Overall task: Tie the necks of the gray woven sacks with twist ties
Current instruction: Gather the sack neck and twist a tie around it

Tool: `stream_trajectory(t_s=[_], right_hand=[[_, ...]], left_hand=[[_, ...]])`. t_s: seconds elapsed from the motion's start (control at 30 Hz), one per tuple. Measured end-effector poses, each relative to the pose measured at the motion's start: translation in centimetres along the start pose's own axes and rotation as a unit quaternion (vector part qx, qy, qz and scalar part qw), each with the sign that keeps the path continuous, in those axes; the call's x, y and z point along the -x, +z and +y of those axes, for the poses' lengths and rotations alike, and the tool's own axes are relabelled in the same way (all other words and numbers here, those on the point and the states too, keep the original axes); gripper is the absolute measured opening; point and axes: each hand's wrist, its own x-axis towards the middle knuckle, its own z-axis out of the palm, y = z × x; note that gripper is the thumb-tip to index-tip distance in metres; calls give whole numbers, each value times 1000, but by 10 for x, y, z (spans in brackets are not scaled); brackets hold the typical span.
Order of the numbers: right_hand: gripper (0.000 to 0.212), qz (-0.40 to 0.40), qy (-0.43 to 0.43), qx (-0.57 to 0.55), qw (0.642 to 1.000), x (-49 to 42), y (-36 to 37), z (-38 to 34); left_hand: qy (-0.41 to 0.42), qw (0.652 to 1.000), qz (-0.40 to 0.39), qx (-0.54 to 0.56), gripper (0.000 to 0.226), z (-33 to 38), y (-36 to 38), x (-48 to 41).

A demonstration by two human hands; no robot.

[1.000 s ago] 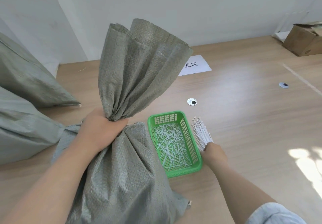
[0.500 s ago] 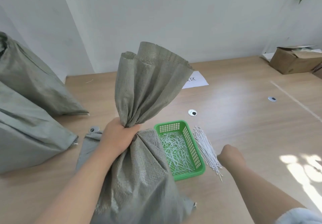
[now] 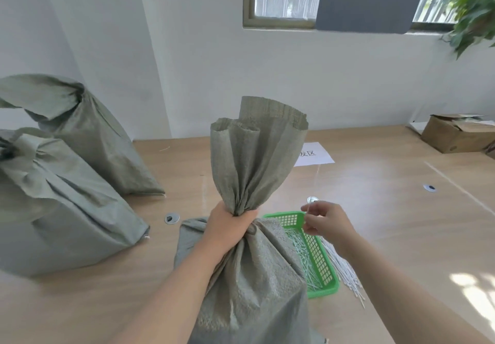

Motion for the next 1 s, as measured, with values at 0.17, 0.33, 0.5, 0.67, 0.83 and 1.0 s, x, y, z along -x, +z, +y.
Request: stream_trajectory(t_s=[0.17, 0.33, 0.5, 0.67, 0.83, 1.0], right_hand=[[6, -31, -24, -118, 992, 26, 56, -61], [8, -42, 19, -130, 991, 44, 91, -83], [7, -55, 54, -128, 989, 52, 90, -89], [29, -92, 45, -147, 984, 55, 83, -88], [13, -147, 13, -157, 977, 46, 75, -81], [11, -155, -8, -111, 982, 34, 58, -73]], left_hand=[[32, 999, 0, 23, 23, -5, -4, -1], [58, 998, 17, 34, 13, -15, -7, -6], [85, 993, 54, 58, 21, -25, -12, -7], [91, 993, 34, 67, 17, -25, -9, -3], [63, 994, 60, 68, 4, -19, -7, 2], [-3, 996, 45, 83, 15, -11, -4, 10]])
